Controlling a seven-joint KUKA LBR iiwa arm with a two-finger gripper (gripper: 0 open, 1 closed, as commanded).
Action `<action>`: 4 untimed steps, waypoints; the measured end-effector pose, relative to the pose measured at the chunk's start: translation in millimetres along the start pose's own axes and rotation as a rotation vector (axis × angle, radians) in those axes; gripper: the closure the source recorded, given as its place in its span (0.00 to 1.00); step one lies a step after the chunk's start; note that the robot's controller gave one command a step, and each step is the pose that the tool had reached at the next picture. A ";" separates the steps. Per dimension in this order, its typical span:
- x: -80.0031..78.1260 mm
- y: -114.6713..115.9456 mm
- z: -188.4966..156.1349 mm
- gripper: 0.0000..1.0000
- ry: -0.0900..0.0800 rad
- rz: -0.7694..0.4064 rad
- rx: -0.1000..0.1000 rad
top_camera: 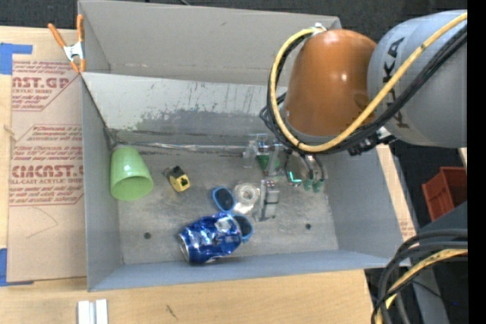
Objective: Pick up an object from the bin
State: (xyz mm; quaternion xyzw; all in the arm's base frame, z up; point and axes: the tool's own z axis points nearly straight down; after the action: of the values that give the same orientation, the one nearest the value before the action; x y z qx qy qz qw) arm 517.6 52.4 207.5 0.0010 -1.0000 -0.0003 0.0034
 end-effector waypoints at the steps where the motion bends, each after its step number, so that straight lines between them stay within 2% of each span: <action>1: 23.1 68.0 140.2 0.00 -0.006 -0.336 0.001; 4: 20.7 69.0 139.4 0.00 -0.015 -0.333 -0.002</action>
Offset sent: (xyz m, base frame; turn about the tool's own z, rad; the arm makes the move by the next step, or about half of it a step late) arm -0.0236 0.0665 -0.1375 -0.3337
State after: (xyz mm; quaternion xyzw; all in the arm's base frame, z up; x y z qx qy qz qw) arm 495.9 121.4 68.3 0.1668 -0.9860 -0.0020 -0.0040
